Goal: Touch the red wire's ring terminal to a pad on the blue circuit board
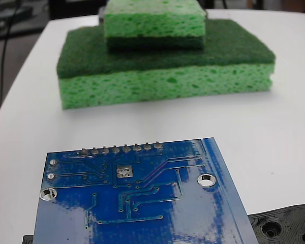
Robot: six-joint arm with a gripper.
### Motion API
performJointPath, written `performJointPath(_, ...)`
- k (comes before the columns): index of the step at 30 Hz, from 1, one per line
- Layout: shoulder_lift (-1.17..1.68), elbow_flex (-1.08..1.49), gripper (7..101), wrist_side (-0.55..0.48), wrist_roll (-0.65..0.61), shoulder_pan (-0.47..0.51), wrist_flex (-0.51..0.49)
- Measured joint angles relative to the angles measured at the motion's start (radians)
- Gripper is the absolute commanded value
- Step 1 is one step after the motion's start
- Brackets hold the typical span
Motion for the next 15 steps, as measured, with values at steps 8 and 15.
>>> performJointPath(8,-0.202,-0.103,100.3,0.044,0.023,-0.012,-0.049)
performJointPath(15,-0.325,-0.107,100.3,0.092,0.051,-0.051,-0.12)
